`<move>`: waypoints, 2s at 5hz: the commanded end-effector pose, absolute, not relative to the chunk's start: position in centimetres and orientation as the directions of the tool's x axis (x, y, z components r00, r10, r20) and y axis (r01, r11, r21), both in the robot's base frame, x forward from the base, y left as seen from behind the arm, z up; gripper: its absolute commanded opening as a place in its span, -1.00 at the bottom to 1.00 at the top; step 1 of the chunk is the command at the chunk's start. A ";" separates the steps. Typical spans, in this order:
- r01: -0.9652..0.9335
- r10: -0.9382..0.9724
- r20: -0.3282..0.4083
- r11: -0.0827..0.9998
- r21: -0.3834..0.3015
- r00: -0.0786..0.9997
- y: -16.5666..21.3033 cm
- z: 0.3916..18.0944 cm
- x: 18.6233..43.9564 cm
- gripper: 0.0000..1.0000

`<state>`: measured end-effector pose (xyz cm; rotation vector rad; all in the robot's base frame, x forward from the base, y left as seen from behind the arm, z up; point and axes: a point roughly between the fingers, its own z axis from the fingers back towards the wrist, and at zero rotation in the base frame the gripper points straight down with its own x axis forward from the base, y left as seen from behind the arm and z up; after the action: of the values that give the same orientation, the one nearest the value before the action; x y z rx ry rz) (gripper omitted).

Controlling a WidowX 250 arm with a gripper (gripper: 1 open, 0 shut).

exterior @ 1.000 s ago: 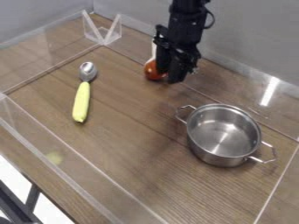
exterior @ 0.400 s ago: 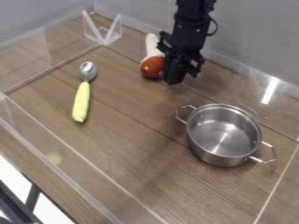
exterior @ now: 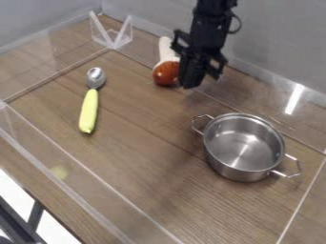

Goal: Remove the green spoon from inside the silver pot and place it on the table

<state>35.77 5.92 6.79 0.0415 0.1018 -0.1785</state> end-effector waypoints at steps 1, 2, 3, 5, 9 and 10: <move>0.056 -0.056 -0.007 0.994 0.088 0.998 5.8 12.5 34.9 -1.00; 0.036 -0.036 0.004 0.995 0.090 0.999 5.3 14.5 33.2 -1.00; 0.028 -0.029 0.008 0.995 0.091 1.000 4.8 16.2 31.5 -1.00; 0.063 -0.060 -0.031 0.994 0.089 0.998 3.1 16.1 26.5 -1.00; 0.100 -0.089 -0.117 0.992 0.083 0.989 5.8 8.7 24.6 -1.00; -0.002 0.012 -0.123 0.997 0.083 0.992 5.2 6.6 24.8 -1.00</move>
<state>24.31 5.22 5.92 0.0722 0.1538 0.0114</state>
